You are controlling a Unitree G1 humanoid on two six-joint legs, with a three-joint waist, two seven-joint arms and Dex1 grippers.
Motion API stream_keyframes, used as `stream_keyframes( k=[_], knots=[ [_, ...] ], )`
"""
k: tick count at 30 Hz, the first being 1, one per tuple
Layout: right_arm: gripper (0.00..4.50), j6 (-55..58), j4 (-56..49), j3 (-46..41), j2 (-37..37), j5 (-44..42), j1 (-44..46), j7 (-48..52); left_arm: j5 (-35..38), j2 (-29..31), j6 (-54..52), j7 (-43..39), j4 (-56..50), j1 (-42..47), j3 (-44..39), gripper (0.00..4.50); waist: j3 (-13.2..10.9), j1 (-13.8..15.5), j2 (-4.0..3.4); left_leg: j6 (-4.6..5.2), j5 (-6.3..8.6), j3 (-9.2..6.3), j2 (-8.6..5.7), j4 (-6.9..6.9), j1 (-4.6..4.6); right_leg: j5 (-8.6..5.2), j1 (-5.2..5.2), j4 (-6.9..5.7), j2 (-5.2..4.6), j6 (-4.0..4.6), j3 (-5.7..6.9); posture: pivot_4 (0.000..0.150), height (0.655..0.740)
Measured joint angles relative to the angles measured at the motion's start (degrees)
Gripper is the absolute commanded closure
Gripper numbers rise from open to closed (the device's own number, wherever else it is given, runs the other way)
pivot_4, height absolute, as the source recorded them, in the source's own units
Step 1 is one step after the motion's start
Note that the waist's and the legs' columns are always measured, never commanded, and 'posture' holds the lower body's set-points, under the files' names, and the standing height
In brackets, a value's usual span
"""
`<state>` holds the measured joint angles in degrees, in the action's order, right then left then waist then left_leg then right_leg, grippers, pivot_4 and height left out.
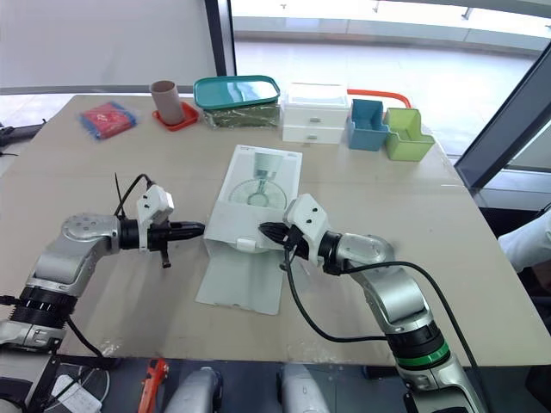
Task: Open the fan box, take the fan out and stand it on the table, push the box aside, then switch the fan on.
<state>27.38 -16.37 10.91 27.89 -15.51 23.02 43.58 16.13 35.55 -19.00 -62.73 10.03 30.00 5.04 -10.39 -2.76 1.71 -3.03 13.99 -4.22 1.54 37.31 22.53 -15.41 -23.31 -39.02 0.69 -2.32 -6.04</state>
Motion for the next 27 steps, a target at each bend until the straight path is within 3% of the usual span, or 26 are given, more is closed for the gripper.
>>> stream_keyframes(
  k=[27],
  knots=[
    [4.46,-0.5,0.0,0.2,0.0,0.2,0.0,0.1,0.0,-1.4,1.3,2.4,0.2,-0.5,0.0,4.50,0.0,0.0,0.00,0.00,0.00,0.00,0.00,0.00,0.00,0.00,0.00,0.00,0.00,0.00,0.00,0.150,0.7400]
  ],
)
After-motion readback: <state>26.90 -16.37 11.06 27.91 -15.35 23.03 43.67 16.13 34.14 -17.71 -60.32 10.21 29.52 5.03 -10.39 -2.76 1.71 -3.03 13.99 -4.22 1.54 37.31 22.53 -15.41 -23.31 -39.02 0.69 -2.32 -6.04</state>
